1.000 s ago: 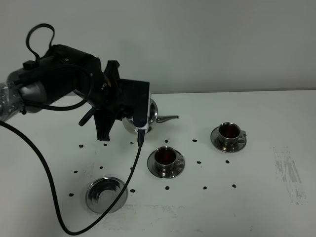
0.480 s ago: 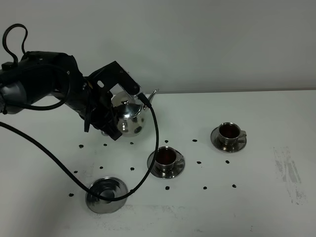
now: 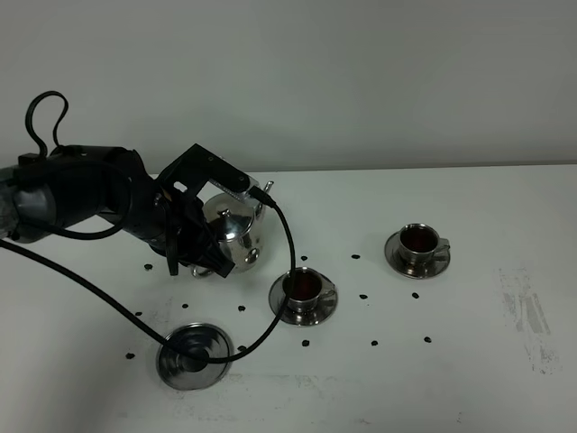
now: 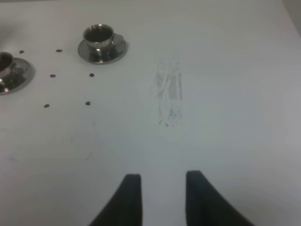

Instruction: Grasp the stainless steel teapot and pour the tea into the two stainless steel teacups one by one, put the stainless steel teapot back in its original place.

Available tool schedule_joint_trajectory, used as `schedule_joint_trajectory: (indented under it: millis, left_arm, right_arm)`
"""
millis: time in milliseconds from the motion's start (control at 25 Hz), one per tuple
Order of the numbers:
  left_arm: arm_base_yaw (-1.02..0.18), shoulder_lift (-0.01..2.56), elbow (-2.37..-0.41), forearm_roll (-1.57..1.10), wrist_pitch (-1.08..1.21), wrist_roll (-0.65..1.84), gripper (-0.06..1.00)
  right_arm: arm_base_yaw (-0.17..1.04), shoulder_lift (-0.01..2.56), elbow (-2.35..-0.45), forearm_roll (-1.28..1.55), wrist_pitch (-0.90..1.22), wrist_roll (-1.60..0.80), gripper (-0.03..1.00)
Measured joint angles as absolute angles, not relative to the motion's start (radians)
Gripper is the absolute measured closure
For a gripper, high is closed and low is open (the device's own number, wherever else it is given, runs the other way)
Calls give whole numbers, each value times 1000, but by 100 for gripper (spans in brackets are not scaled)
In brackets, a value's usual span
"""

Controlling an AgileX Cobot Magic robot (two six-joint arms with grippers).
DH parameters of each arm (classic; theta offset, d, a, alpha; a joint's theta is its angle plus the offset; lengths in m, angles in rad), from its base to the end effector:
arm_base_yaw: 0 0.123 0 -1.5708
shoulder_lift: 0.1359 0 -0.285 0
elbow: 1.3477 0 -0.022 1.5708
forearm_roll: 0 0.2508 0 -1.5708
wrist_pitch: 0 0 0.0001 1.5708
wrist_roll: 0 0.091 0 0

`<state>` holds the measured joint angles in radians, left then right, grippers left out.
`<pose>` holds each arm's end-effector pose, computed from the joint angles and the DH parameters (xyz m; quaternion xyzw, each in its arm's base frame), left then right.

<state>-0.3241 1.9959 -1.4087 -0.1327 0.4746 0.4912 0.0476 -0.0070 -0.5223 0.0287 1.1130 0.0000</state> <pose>0.4091 -0.1433 0.1883 0.3346 0.8945 -0.0217 0.2959 -0.0109 0.0018 0.2792 -0.0216 0.8588 0.0265 0.5111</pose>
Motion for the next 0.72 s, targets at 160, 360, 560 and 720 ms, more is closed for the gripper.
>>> schedule_joint_trajectory:
  millis: [160, 360, 560, 720]
  left_arm:
    - [-324, 2003, -1390, -144, 462, 486, 70]
    - [-324, 2012, -1384, -163, 453, 482, 70]
    - [-324, 2037, -1384, -178, 446, 482, 70]
    - [-324, 2047, -1383, -179, 441, 482, 70]
  right_arm:
    - [48, -7, -522, 29, 1113, 0, 74]
    - [48, -7, -522, 29, 1113, 0, 74]
    - [48, -7, -522, 29, 1113, 0, 74]
    - [48, -7, -522, 29, 1113, 0, 74]
